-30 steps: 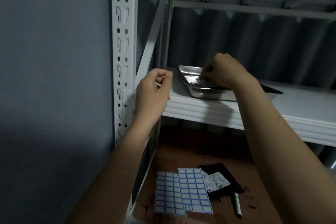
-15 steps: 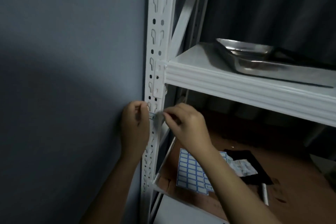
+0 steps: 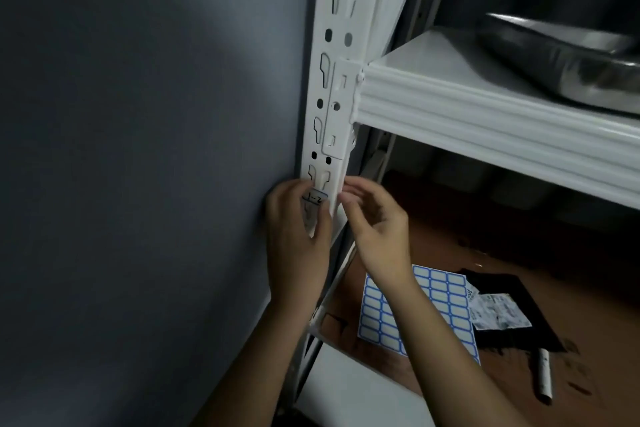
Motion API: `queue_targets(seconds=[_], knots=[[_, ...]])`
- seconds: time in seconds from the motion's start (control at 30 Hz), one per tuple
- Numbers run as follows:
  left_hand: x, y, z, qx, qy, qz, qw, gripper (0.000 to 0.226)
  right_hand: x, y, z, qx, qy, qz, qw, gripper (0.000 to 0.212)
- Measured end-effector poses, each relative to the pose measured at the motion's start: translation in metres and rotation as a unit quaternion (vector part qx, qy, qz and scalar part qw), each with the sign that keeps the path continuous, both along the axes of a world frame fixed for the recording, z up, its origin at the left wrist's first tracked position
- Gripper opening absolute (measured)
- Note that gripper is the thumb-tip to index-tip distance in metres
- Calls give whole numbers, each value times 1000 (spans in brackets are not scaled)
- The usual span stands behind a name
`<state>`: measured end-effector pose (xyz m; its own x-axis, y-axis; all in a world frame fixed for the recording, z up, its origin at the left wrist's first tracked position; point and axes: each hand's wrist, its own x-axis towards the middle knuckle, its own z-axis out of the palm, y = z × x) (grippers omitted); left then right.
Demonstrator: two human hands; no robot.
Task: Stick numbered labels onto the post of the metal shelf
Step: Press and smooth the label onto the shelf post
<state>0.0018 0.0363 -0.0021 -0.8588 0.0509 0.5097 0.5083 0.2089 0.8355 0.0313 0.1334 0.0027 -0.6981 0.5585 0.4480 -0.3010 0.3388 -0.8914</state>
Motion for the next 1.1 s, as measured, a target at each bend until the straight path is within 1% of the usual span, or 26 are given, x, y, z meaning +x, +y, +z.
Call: queue_targets(seconds=[0.1, 0.23, 0.3, 0.37, 0.43, 0.53, 0.67, 0.83, 0.97, 1.03, 1.1], knots=[[-2, 3, -2, 17, -1, 3, 1000, 22, -6, 2, 3, -63, 15, 11, 998, 10], [-5, 7, -5, 85, -35, -3, 996, 11, -9, 5, 1, -76, 18, -3, 997, 17], [-3, 10, -5, 110, -50, 1, 993, 14, -8, 5, 0, -81, 21, 2, 996, 18], [-1, 11, -3, 125, -61, -4, 990, 22, -9, 5, -3, -85, 24, 4, 996, 18], [0, 11, -1, 127, -55, -10, 990, 24, -9, 5, -4, -81, 24, -1, 996, 19], [-2, 11, -2, 108, -38, -2, 993, 16, -10, 3, -2, -80, 23, -15, 996, 20], [-5, 12, -3, 99, -35, 5, 995, 15, -10, 1, 3, -90, 20, -21, 996, 19], [-2, 18, -3, 145, -48, 2, 988, 15, -10, -2, 3, -99, 23, -35, 994, 17], [0, 24, -3, 157, -49, 17, 986, 10, -10, -4, 1, -101, 31, -39, 994, 18], [0, 24, -4, 173, -61, 10, 983, 12, -9, -5, 1, -102, 31, -41, 993, 17], [1, 22, -4, 192, -71, -3, 979, 19, -9, -5, 2, -100, 29, -42, 994, 16]])
